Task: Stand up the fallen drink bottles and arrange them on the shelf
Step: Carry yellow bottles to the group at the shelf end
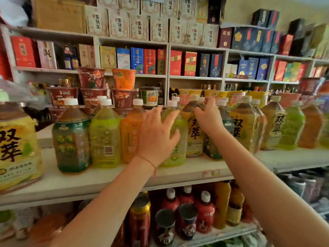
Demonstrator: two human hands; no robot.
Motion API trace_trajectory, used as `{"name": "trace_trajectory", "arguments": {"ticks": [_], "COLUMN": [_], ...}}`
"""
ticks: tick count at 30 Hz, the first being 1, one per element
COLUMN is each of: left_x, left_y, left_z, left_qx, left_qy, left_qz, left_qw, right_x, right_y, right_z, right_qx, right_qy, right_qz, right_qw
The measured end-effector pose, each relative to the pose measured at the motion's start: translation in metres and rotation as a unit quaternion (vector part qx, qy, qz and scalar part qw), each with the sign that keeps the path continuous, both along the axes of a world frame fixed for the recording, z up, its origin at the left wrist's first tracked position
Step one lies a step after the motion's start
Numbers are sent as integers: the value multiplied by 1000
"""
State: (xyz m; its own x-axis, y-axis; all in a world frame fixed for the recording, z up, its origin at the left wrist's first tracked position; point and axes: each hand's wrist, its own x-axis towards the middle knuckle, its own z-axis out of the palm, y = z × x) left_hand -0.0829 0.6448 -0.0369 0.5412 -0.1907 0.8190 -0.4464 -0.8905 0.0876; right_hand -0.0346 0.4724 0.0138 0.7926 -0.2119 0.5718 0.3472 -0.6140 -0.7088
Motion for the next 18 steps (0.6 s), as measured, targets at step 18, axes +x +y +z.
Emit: {"name": "trace_trajectory", "arguments": {"ticks": [18], "left_x": [31], "left_y": [-43], "left_z": [-14], "left_qx": [-106], "left_qy": [15], "left_qz": [108], "left_qw": [988], "right_x": [-6], "right_y": [-38], "right_z": [-8], "right_qx": [28], "right_qy": [-125], "right_qz": [182], "right_qw": [975]}}
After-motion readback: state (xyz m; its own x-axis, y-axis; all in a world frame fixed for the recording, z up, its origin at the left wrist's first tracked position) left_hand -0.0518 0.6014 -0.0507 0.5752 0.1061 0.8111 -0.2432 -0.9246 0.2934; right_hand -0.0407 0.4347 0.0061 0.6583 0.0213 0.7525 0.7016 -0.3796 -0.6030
